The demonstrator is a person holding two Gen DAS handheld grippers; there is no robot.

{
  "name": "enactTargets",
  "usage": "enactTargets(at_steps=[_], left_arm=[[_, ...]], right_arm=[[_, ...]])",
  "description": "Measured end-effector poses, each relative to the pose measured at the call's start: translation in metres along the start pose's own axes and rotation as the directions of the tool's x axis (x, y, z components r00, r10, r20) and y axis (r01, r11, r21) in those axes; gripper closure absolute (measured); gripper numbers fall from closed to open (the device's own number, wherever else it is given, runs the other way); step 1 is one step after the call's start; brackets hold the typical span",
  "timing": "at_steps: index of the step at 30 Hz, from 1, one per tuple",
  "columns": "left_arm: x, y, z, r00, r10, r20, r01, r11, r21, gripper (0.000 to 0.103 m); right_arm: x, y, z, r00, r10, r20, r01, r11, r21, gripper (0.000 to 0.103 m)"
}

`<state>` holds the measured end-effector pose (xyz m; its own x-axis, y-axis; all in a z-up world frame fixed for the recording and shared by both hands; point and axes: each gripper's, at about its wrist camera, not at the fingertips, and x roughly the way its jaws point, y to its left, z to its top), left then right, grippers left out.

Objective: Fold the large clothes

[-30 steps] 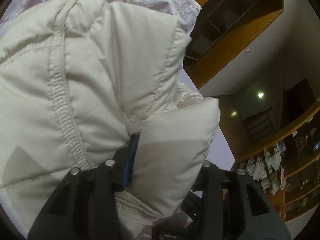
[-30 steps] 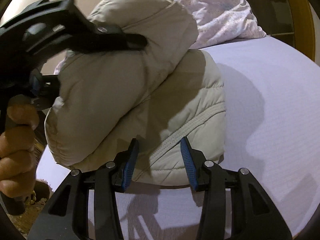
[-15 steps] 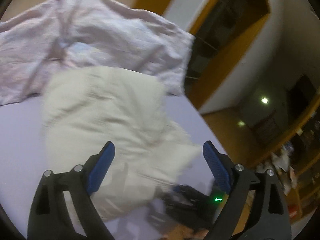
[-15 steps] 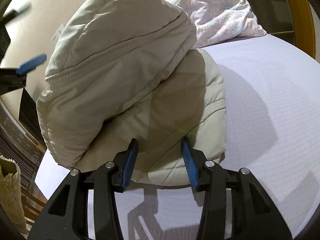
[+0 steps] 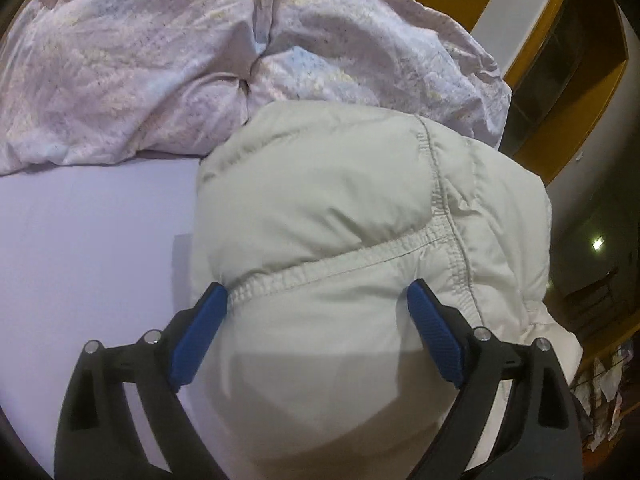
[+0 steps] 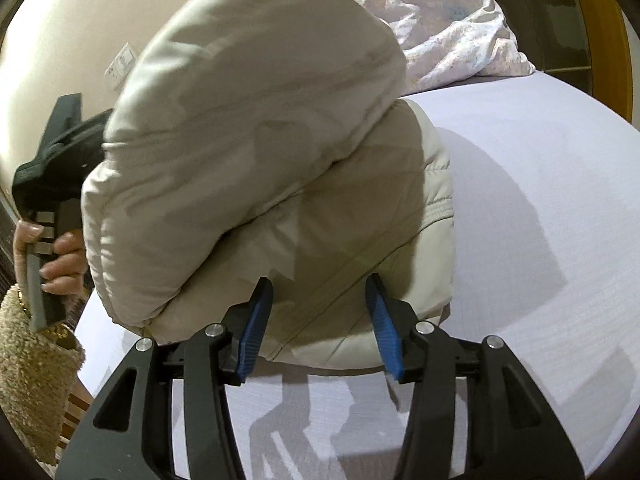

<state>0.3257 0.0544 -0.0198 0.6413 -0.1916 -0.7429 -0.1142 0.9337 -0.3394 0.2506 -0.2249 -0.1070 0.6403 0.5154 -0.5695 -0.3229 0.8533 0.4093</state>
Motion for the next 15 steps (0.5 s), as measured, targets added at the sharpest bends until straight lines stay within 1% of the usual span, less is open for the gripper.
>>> enactTargets(at_steps=[2,5,6,9,12,13,15], left_arm=[[0.004,-0.008,-0.005,1.000,0.023,0.006,-0.023,1.000,0.018,0.010],[0.015,-0.024,-0.008,0.998,0.054,0.009,-0.055,0.997,0.053,0.007],[0.019,-0.030,-0.009,0.998,0.063,0.010,-0.063,0.996,0.064,0.006],[0.028,-0.041,-0.011,0.998,0.067,0.010,-0.067,0.995,0.071,0.003],[0.035,-0.051,-0.016,0.996,0.082,0.023,-0.083,0.993,0.081,0.002],[0.035,-0.054,-0.016,0.995,0.092,0.032,-0.094,0.992,0.085,0.002],[0.034,-0.053,-0.016,0.995,0.090,0.035,-0.093,0.993,0.077,0.002]], right_arm=[[-0.004,-0.001,-0.001,1.000,-0.025,0.005,0.025,1.000,-0.017,0.052],[-0.016,-0.004,-0.003,0.998,-0.055,0.017,0.055,0.998,-0.012,0.047],[-0.019,-0.005,-0.003,0.998,-0.060,0.018,0.060,0.998,-0.009,0.047],[-0.037,-0.013,-0.001,0.998,-0.067,0.020,0.067,0.998,0.004,0.047],[-0.065,-0.012,0.008,0.998,-0.055,0.041,0.055,0.998,0.001,0.047],[-0.079,-0.011,0.013,0.996,-0.055,0.064,0.056,0.998,-0.011,0.047],[-0.100,-0.005,0.022,0.994,-0.052,0.101,0.056,0.998,-0.031,0.047]])
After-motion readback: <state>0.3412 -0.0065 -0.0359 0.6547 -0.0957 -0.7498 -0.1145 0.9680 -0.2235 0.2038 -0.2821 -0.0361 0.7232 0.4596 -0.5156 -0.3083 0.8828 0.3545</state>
